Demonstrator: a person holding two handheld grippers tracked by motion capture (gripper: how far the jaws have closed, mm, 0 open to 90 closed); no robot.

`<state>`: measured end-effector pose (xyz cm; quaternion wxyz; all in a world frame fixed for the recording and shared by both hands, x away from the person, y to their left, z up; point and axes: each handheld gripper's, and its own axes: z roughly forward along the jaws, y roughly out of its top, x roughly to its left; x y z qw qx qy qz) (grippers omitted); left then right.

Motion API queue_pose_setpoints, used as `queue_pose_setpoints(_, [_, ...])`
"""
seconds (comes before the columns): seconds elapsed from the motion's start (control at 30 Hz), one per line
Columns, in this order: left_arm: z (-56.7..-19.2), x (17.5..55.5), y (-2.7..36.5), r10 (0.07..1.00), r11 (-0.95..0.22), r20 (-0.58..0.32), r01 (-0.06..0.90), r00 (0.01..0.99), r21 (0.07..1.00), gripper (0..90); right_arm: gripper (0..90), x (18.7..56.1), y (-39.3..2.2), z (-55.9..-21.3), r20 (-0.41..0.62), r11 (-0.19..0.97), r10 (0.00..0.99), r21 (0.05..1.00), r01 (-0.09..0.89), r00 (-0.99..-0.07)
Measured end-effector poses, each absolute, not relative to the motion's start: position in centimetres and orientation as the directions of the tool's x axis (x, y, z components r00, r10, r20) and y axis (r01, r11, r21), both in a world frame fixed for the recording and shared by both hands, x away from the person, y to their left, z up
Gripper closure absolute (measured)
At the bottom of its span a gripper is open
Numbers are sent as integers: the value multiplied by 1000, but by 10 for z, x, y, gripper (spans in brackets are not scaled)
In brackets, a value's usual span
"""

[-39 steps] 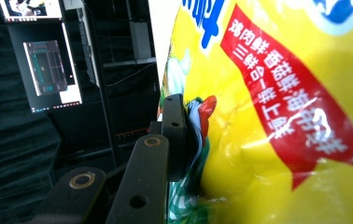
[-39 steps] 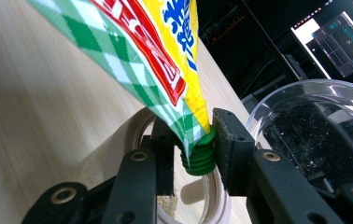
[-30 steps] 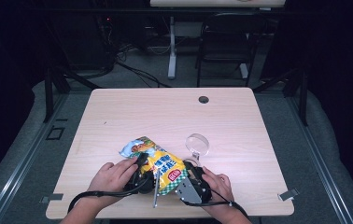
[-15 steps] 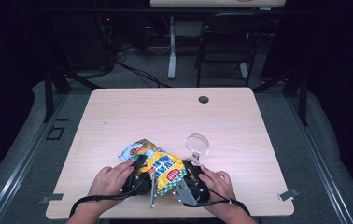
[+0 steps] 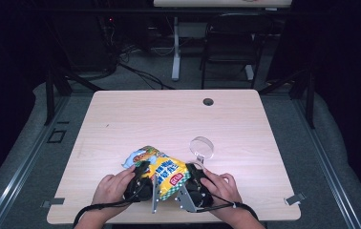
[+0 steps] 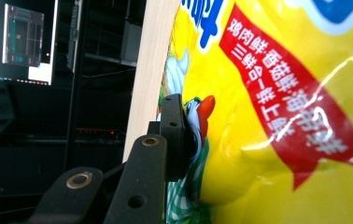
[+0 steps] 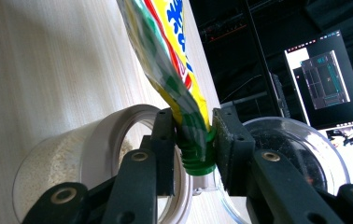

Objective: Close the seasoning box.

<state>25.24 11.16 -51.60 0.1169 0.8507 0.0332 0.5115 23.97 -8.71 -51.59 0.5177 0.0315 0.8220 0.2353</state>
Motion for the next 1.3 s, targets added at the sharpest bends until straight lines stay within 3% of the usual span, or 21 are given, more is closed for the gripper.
queue_pose_setpoints(0.8, [-521, 254, 118, 299, -933, 796, -12, 527, 359, 770, 706, 240, -80, -506, -869, 910, 218, 346, -230, -444])
queue_pose_setpoints(1.3, [-521, 256, 125, 415, -871, 688, 41, 595, 490, 804, 705, 242, -75, -491, -880, 923, 163, 296, -246, -445])
